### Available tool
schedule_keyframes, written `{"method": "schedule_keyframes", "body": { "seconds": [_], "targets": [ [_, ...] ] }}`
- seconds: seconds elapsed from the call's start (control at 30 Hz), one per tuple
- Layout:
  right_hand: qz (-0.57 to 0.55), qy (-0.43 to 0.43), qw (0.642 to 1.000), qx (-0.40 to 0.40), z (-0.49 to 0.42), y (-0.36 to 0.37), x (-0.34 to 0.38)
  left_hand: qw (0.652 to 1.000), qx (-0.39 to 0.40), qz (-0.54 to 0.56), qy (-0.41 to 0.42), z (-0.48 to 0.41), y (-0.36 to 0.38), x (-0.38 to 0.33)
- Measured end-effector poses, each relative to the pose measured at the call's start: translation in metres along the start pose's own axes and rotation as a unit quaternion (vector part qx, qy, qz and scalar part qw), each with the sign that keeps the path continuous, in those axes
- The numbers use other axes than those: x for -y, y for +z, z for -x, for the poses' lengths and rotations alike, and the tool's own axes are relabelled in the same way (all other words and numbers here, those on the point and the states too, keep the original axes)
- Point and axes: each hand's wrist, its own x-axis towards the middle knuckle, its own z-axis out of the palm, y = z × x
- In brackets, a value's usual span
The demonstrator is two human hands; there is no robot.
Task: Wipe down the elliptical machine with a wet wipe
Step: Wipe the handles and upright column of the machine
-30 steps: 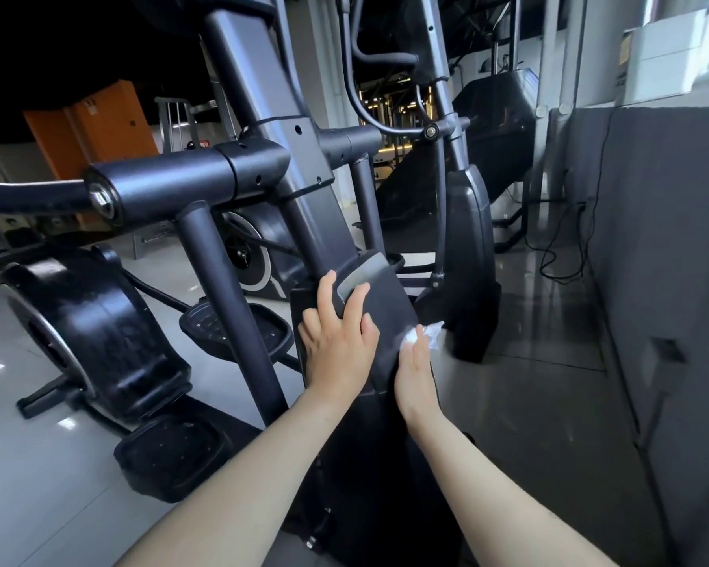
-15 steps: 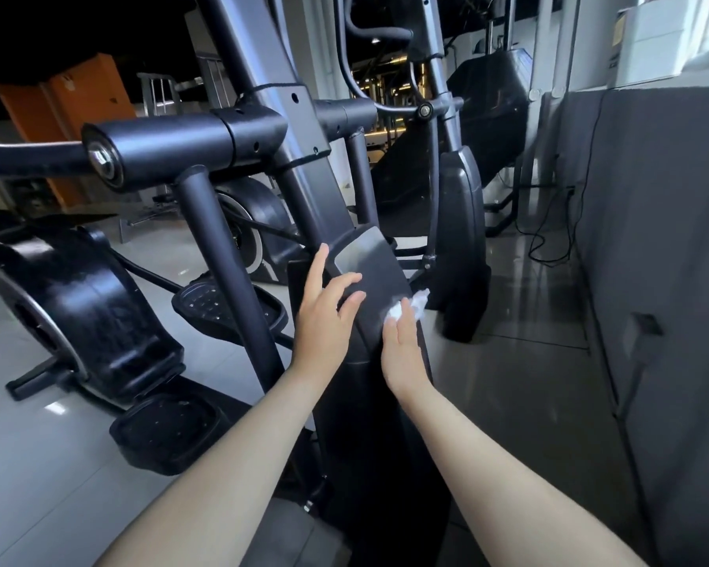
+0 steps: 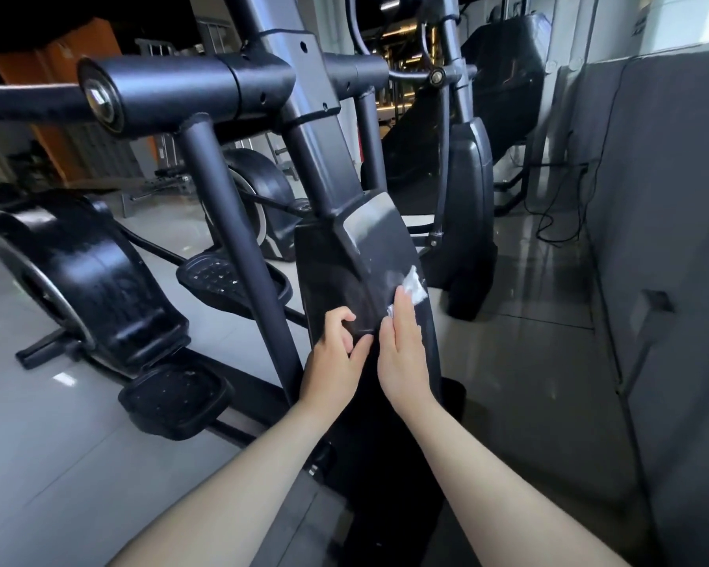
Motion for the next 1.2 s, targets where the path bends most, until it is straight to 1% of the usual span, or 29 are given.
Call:
{"method": "schedule_keyframes", "body": {
  "seconds": [0.13,0.2,0.27,0.33,0.4,0.47,0.53,0.57,0.6,0.67,0.7,0.73,0.83,0.9,0.97,1.03,1.1,1.2],
  "targets": [
    [-0.008,0.052,0.999,-0.001,0.028,-0.006,-0.007,1.0,0.013,-0.013,-0.003,0.013,0.005,0.005],
    [-0.02,0.045,0.999,-0.018,0.023,-0.007,0.012,1.0,0.003,-0.022,0.003,0.012,0.004,0.0],
    [-0.019,0.015,0.999,-0.028,0.01,-0.007,0.034,1.0,-0.001,-0.024,0.009,0.008,0.0,-0.008],
    [-0.023,-0.029,0.999,-0.022,-0.004,-0.003,0.054,1.0,0.013,-0.023,-0.005,0.003,-0.006,-0.013],
    [-0.033,-0.056,0.998,-0.024,-0.017,0.001,0.066,0.999,0.027,-0.032,-0.019,-0.001,-0.013,-0.017],
    [-0.015,-0.091,0.994,-0.05,-0.022,0.003,0.068,0.998,0.036,-0.046,-0.025,-0.005,-0.016,-0.021],
    [0.009,-0.137,0.987,-0.083,-0.02,0.003,0.054,0.998,0.039,-0.049,-0.026,-0.006,-0.016,-0.025],
    [-0.006,-0.134,0.986,-0.095,-0.016,0.002,0.044,0.998,0.034,-0.046,-0.027,-0.006,-0.015,-0.027],
    [-0.035,-0.111,0.988,-0.103,-0.008,0.0,0.035,0.998,0.028,-0.039,-0.029,-0.005,-0.015,-0.028],
    [-0.087,-0.033,0.991,-0.101,0.01,-0.003,0.02,0.999,0.025,-0.028,-0.034,-0.004,-0.014,-0.028],
    [-0.097,-0.004,0.991,-0.092,0.015,-0.005,0.015,0.999,0.029,-0.027,-0.035,-0.003,-0.014,-0.027],
    [-0.08,0.006,0.993,-0.088,0.016,-0.006,0.011,0.998,0.034,-0.03,-0.035,-0.003,-0.014,-0.026],
    [-0.033,-0.005,0.996,-0.081,-0.003,-0.005,0.02,0.998,0.047,-0.029,-0.028,0.0,-0.015,-0.023],
    [-0.023,-0.034,0.996,-0.078,-0.02,-0.002,0.037,0.997,0.061,-0.034,-0.029,0.004,-0.015,-0.02],
    [0.011,-0.064,0.995,-0.077,-0.031,0.002,0.047,0.996,0.073,-0.044,-0.034,0.007,-0.013,-0.018],
    [0.022,-0.074,0.993,-0.087,-0.033,0.004,0.042,0.995,0.081,-0.056,-0.032,0.012,-0.01,-0.016],
    [-0.001,-0.044,0.995,-0.093,-0.023,0.001,0.021,0.993,0.087,-0.081,-0.022,0.019,-0.003,-0.014],
    [0.037,-0.003,0.996,-0.079,0.005,-0.001,-0.027,0.989,0.102,-0.107,-0.011,0.03,0.009,-0.011]
  ]
}}
